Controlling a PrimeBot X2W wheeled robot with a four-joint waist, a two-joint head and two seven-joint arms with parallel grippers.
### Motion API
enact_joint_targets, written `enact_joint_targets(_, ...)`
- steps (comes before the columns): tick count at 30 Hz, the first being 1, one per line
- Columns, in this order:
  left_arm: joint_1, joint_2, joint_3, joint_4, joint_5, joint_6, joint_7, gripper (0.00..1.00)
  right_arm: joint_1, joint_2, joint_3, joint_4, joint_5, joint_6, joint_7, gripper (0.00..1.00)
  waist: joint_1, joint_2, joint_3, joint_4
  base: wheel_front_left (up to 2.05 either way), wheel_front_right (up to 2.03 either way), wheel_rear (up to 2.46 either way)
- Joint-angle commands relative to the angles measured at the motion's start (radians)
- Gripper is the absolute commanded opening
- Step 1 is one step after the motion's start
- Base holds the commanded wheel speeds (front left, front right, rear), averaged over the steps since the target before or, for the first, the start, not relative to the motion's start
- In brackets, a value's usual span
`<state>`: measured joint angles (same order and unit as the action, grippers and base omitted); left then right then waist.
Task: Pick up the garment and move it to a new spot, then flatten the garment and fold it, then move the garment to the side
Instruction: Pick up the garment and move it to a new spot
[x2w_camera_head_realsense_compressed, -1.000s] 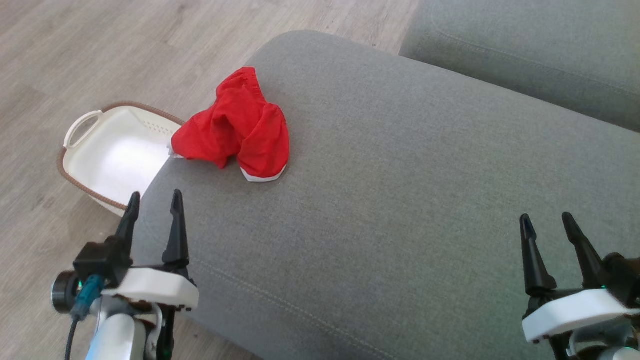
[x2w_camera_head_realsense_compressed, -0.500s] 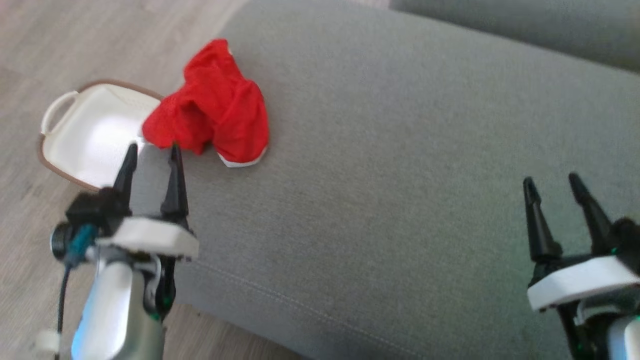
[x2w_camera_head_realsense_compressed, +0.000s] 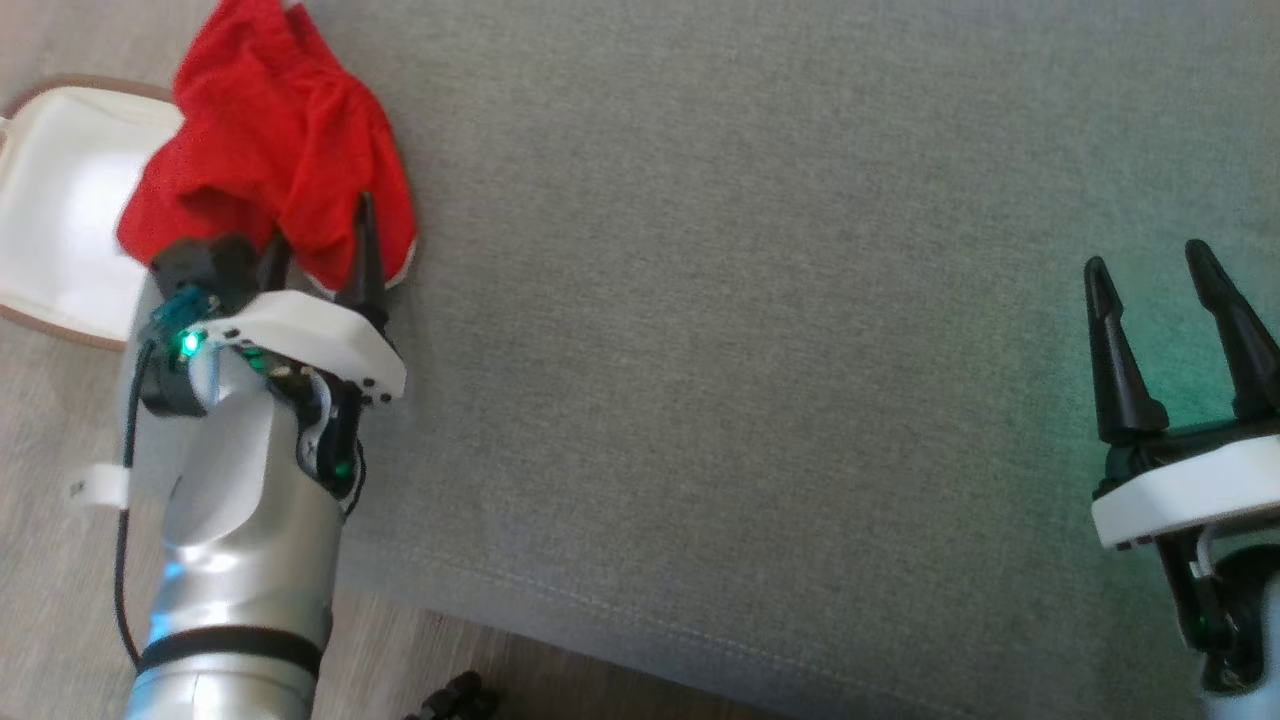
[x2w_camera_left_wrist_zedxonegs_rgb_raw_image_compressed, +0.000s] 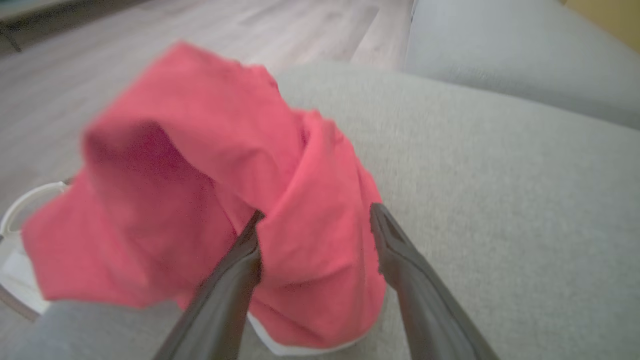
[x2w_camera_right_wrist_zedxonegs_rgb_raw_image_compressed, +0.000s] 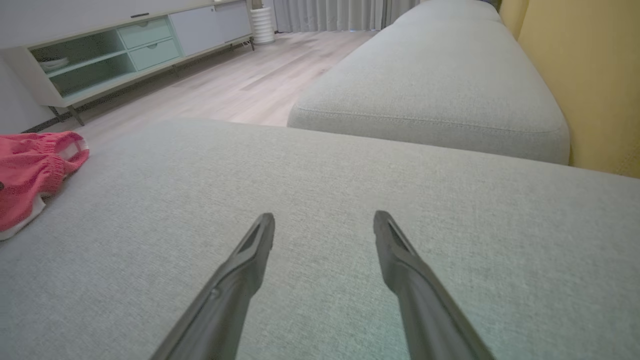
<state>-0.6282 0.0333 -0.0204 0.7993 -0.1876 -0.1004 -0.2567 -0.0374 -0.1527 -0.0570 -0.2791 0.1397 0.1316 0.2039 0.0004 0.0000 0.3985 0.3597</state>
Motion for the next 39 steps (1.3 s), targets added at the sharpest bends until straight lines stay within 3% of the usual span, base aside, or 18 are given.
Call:
enact_joint_targets(1,-0.037,0.032,0.025,0.046,-0.008,-0.005,-0.005,1.0,-0.026,-0.019,0.024,-0.037,0.007,-0.001,0.004,1.0,-0.0004,0.0,0.026,-0.021,0.0,0.0,0.0)
enact_joint_targets(6,-0.108,0.041,0.032,0.233,-0.032,-0.014,-0.005,1.0,-0.036,-0.017,0.032,-0.025,0.017,-0.001,0.002,1.0,-0.0004,0.0,0.023,-0.026,0.0,0.0,0.0)
enact_joint_targets(7,-0.118,0.046,0.035,0.237,-0.034,-0.015,-0.005,0.4,-0.038,-0.017,0.032,-0.022,0.019,-0.001,0.0,1.0,-0.0004,0.0,0.02,-0.027,0.0,0.0,0.0)
enact_joint_targets(8,-0.122,0.05,0.04,0.224,-0.034,-0.015,-0.005,0.0,-0.039,-0.016,0.031,-0.019,0.02,-0.001,-0.004,1.0,-0.0004,0.0,0.015,-0.026,0.0,0.0,0.0)
enact_joint_targets(12,-0.093,0.054,0.064,0.129,-0.027,-0.006,-0.005,0.0,-0.034,-0.009,0.027,-0.007,0.023,-0.001,-0.015,1.0,-0.0004,0.0,-0.009,-0.024,0.0,0.0,0.0)
enact_joint_targets(18,0.076,0.046,0.117,-0.205,0.043,0.038,-0.005,0.0,-0.006,0.018,0.025,0.029,0.032,-0.001,-0.048,1.0,-0.0004,0.0,-0.11,-0.021,0.0,0.0,0.0)
enact_joint_targets(28,0.292,0.025,0.156,-0.638,0.094,0.043,-0.005,0.0,0.047,0.064,0.02,0.072,0.046,-0.001,-0.088,1.0,-0.0004,0.0,-0.257,-0.021,0.0,0.0,0.0)
enact_joint_targets(39,0.491,0.018,0.05,-0.789,0.108,0.053,-0.005,0.0,0.1,0.094,0.034,0.096,0.059,-0.001,-0.114,1.0,-0.0004,0.0,-0.333,-0.094,0.0,0.0,0.0)
